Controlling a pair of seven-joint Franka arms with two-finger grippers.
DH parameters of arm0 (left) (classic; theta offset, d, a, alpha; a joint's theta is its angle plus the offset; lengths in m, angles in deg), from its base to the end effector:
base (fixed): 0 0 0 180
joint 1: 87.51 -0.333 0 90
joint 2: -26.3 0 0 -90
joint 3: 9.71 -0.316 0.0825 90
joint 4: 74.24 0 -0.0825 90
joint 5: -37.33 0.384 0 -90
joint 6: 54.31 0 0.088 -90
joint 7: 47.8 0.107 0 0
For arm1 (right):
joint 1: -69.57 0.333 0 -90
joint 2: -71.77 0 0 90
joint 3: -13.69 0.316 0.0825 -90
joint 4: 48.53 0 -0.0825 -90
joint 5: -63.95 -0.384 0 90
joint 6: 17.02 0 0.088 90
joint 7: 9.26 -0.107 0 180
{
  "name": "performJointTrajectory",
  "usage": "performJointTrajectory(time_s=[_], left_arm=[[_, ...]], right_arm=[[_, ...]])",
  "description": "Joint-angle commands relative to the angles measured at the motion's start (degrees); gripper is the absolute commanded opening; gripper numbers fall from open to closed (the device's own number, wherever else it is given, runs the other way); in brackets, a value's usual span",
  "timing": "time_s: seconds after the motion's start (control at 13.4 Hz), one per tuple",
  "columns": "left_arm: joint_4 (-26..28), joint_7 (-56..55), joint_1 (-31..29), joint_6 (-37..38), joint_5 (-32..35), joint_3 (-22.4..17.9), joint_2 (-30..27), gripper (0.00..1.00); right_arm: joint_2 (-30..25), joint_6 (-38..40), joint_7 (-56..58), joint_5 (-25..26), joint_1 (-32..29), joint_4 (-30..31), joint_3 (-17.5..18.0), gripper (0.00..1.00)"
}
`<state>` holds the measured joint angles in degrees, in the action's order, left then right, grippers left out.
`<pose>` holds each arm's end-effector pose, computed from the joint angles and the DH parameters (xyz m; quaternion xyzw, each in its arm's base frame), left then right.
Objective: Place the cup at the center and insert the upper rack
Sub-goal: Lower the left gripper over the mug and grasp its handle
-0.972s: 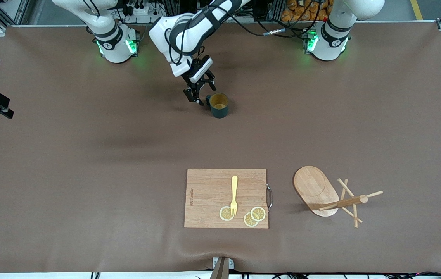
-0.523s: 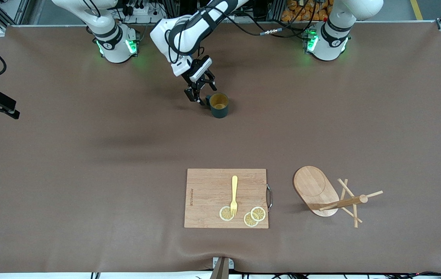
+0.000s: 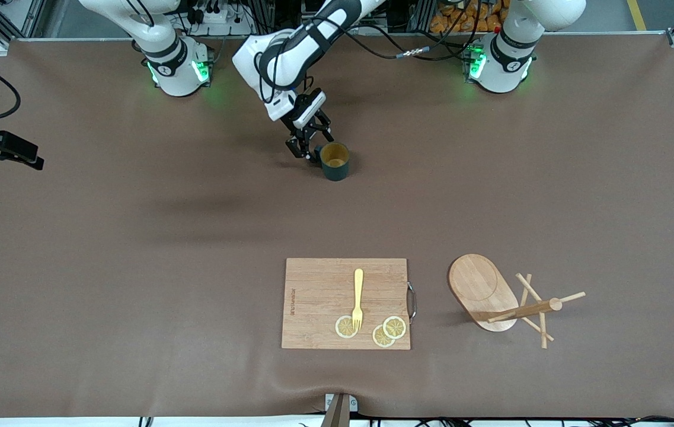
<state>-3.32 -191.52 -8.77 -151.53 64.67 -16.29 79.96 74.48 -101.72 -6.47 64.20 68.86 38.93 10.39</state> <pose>0.2393 -0.6624 0.1840 -0.8111 -0.4674 -0.3261 0.1317 0.5576 -0.0388 0.6113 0.9988 -0.0108 -0.0478 0.0007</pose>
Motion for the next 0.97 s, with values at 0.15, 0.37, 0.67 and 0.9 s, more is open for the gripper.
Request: performJointTrajectory(time_s=[0.15,0.37,0.67,0.9], left_arm=[[-1.49,-0.5,0.37,-0.59,-1.5,-0.45,0.74,0.73],[-1.49,-0.85,0.19,-1.74,-2.46,-0.54,0.74,0.72],[-1.31,-1.12,0.19,-2.97,-2.64,-0.54,1.71,0.72],[-1.23,-1.12,0.1,-3.41,-2.64,-0.54,2.76,0.48]], right_arm=[[-0.08,1.64,-1.21,-2.27,0.27,-0.72,-0.3,1.0],[-0.08,1.81,-1.21,-2.27,0.35,-0.63,-0.3,1.0],[-0.08,2.25,-1.3,-2.27,0.88,-0.71,-0.3,1.0],[0.01,2.08,-1.3,-2.27,0.97,-0.72,-0.22,1.0]])
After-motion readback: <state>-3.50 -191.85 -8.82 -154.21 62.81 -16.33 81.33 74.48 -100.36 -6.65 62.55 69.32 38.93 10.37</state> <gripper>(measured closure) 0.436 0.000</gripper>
